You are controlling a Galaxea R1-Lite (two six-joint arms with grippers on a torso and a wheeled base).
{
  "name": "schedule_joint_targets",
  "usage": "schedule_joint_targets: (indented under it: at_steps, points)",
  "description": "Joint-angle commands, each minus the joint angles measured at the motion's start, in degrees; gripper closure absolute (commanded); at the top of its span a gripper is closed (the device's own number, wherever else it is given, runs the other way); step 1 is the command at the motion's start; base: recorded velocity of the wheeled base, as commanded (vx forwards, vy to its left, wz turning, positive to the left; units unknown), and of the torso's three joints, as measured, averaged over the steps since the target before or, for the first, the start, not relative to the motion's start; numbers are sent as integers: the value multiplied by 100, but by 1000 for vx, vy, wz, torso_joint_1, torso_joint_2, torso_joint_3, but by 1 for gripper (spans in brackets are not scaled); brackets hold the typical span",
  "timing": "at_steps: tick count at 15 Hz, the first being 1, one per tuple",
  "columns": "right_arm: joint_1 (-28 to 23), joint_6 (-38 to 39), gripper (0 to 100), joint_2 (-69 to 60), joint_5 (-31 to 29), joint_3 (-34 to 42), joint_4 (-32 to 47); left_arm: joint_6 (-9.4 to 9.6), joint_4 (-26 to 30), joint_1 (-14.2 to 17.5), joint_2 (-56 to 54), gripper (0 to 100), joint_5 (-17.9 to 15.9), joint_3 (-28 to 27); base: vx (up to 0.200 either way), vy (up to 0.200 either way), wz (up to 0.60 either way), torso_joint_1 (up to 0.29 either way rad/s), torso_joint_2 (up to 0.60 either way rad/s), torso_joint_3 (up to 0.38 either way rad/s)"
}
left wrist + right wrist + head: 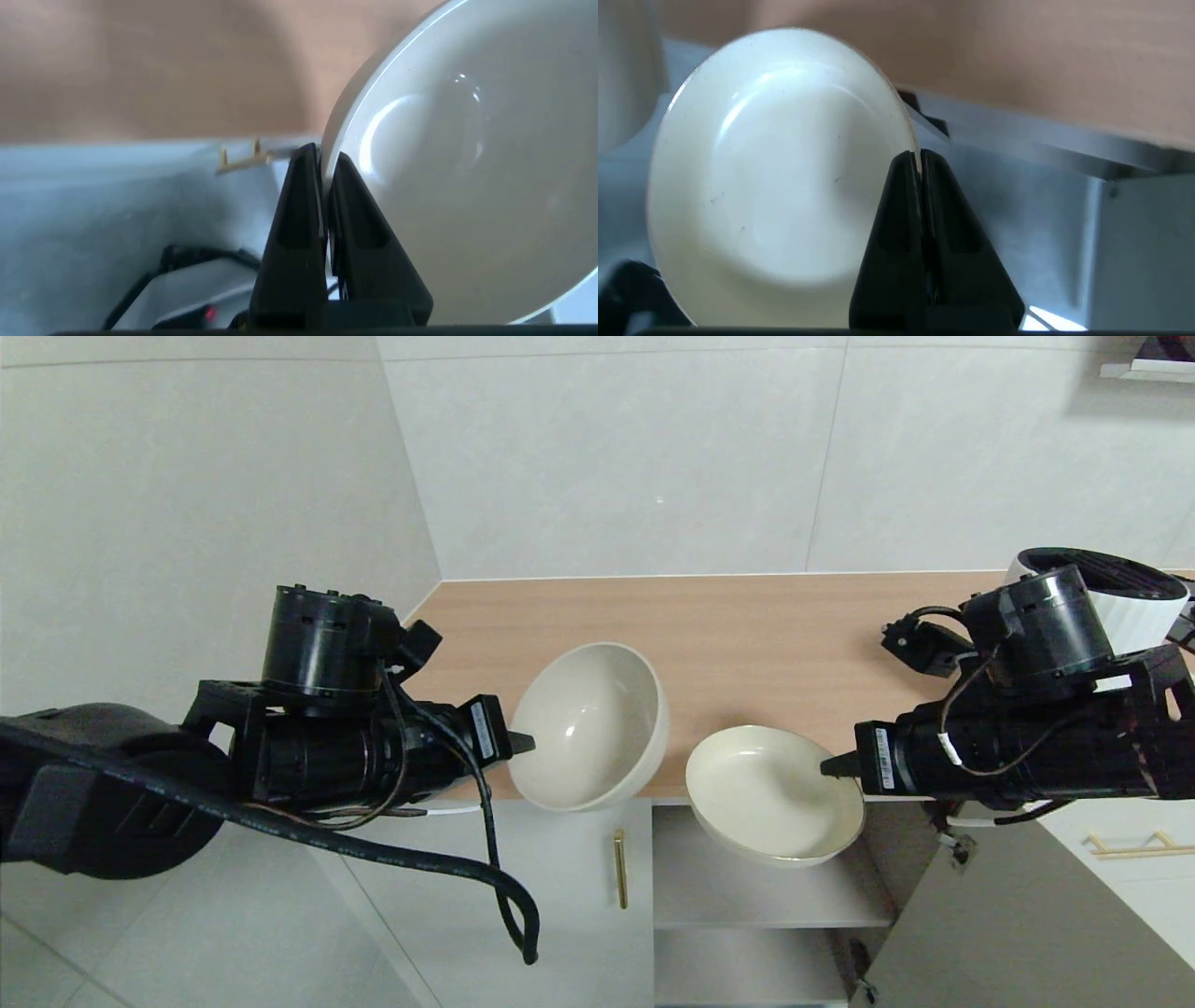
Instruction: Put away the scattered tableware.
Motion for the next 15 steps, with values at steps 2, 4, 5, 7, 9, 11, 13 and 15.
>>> schedule_joint_targets:
  at_steps: [2, 4, 5, 7, 9, 11, 13, 15]
  points:
    - [-19, -54, 100, -45, 10, 94, -7, 37, 137, -67, -70, 100, 1, -8, -100, 0, 0, 4, -1, 4]
    - [-19, -62, 100, -36, 1, 103, -7, 46, 146, -67, -70, 100, 1, -8, -200, 0, 0, 7, 0, 0]
    - [-19, -71, 100, -36, 1, 103, -7, 46, 146, -76, -70, 100, 1, -8, 0, 0, 0, 0, 0, 0]
    - [-19, -71, 100, -10, 1, 103, -7, 46, 137, -76, -70, 100, 1, -8, 0, 0, 0, 0, 0, 0]
    - [-19, -71, 100, 25, -17, 103, -7, 46, 137, -76, -61, 100, 1, -8, 0, 0, 0, 0, 0, 0]
    - [-19, -71, 100, 69, -25, 103, -7, 46, 137, -76, -61, 100, 1, -8, 0, 0, 0, 0, 0, 0]
    - [-19, -71, 100, 113, -34, 103, -7, 46, 137, -76, -61, 100, 1, -8, 0, 0, 0, 0, 0, 0]
    - [-10, -89, 100, 148, -43, 103, -7, 55, 137, -76, -44, 100, 1, -8, 0, 0, 0, 0, 0, 0]
